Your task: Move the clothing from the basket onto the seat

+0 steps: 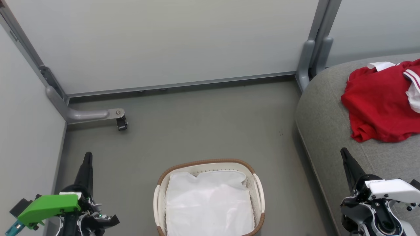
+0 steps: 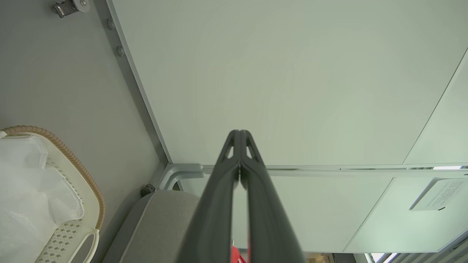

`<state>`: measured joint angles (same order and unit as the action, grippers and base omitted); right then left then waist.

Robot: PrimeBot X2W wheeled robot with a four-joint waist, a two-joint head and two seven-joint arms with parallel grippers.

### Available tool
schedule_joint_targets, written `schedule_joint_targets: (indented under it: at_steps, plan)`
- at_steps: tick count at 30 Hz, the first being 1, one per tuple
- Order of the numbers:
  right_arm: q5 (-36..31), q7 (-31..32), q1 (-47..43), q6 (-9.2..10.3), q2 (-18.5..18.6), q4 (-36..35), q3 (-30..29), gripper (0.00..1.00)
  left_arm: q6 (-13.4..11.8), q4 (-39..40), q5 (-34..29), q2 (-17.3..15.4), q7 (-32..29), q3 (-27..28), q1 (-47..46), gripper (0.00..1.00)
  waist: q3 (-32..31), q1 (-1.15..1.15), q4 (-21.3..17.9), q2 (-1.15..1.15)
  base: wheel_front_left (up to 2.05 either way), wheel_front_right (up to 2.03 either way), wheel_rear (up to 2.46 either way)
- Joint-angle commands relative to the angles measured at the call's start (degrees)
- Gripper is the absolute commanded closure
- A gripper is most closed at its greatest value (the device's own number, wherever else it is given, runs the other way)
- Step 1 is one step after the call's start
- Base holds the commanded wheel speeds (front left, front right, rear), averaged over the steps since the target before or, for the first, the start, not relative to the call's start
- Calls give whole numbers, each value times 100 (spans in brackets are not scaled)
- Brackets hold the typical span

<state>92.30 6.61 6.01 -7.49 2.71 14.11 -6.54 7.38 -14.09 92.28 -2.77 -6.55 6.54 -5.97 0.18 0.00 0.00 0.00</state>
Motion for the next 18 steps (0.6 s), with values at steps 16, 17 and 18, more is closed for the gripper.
schedule_joint_targets:
  at_steps: [16, 17, 18]
  plan:
    - [21, 6, 39, 0, 33, -25, -9, 100, 27, 10, 24, -19, -19, 13, -59, 100, 0, 0, 0, 0, 0, 0, 0]
    - [22, 6, 39, 0, 33, -25, -9, 100, 27, 10, 24, -19, -19, 13, -59, 100, 0, 0, 0, 0, 0, 0, 0]
    - [22, 6, 39, 0, 32, -25, -9, 100, 27, 10, 24, -19, -19, 13, -59, 100, 0, 0, 0, 0, 0, 0, 0]
